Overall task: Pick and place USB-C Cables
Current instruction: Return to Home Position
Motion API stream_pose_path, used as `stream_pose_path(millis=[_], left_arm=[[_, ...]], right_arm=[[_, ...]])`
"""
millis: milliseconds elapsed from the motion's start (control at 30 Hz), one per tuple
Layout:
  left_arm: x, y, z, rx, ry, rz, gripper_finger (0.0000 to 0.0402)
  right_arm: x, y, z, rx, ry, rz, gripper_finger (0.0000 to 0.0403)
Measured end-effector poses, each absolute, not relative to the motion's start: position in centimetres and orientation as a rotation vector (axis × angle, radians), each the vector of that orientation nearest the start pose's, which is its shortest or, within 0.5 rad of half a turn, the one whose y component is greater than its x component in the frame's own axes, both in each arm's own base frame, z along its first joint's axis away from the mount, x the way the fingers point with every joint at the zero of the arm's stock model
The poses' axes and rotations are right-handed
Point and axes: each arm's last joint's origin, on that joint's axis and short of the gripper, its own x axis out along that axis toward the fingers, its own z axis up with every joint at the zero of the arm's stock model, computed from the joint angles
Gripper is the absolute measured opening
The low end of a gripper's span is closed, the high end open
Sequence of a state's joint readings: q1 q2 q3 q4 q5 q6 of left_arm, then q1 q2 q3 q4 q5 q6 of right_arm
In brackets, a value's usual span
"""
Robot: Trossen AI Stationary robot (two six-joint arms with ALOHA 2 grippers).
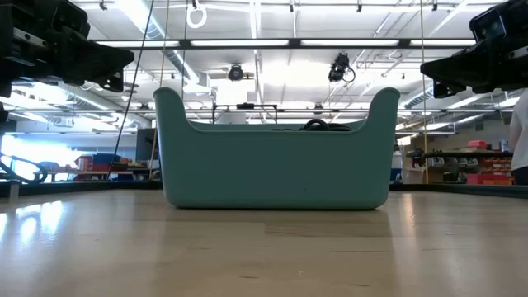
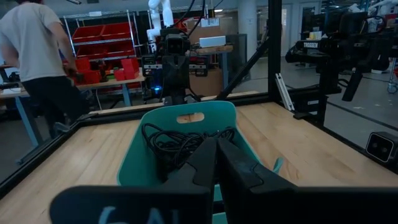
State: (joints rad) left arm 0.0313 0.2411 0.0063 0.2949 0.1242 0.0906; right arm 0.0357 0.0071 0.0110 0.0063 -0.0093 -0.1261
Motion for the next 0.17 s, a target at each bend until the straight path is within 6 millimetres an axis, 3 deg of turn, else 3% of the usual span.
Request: stream_pose_path(millis=[167], left_arm=[[11.22, -0.01, 17.37, 0.095, -0.064, -0.09, 0.0021]], right_arm=[[9.74, 0.38, 16.74, -0.126, -0.013, 0.045, 0.0016]])
